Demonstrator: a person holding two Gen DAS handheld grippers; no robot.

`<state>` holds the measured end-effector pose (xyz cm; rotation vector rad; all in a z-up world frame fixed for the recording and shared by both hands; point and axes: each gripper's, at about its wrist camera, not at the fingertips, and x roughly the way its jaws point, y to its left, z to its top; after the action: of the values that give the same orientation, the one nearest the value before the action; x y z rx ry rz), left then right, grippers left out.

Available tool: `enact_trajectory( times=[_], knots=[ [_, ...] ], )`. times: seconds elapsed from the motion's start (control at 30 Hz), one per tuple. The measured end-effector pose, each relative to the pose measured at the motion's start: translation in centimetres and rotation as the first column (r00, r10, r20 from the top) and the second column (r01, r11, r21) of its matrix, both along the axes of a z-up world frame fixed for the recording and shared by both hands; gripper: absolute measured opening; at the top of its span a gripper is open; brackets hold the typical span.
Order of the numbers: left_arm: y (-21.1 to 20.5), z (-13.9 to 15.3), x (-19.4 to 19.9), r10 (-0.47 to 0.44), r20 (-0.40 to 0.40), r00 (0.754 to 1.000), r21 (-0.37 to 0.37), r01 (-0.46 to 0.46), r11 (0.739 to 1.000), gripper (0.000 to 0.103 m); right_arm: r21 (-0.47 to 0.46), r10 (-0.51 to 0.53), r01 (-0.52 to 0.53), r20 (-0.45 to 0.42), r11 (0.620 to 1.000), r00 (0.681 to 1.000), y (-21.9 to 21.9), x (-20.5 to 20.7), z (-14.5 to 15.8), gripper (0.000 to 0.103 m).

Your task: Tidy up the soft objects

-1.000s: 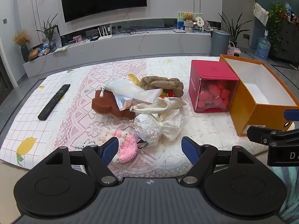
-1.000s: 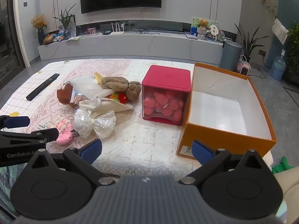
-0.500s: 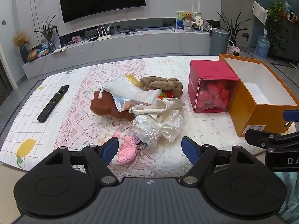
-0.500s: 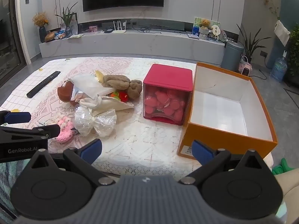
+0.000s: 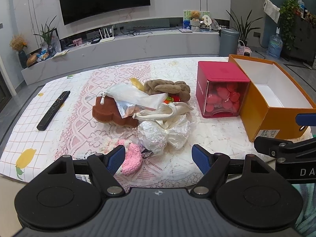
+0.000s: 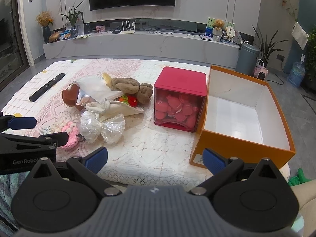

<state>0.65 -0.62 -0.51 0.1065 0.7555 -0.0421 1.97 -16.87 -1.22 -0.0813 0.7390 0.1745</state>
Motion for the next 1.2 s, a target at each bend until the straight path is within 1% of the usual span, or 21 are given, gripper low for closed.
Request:
enact_trajectory(
  times=[0.87, 1.2],
  knots=[
    [-0.20, 0.12, -0.31, -0.004, -0.001, 1.000, 0.007, 0.004, 1.000, 0.090, 0.003, 0.000, 0.000, -0.015, 1.000, 1.000, 0.12, -0.07, -0.34, 0.100],
    [-0.03, 0.09, -0.38, 0.001, -0.007, 1.000, -0.002, -0.001, 1.000, 0.090, 0.002, -0.001, 0.001, -0.021, 1.000, 1.000, 0.13, -0.09, -0.42, 0.100]
  ],
)
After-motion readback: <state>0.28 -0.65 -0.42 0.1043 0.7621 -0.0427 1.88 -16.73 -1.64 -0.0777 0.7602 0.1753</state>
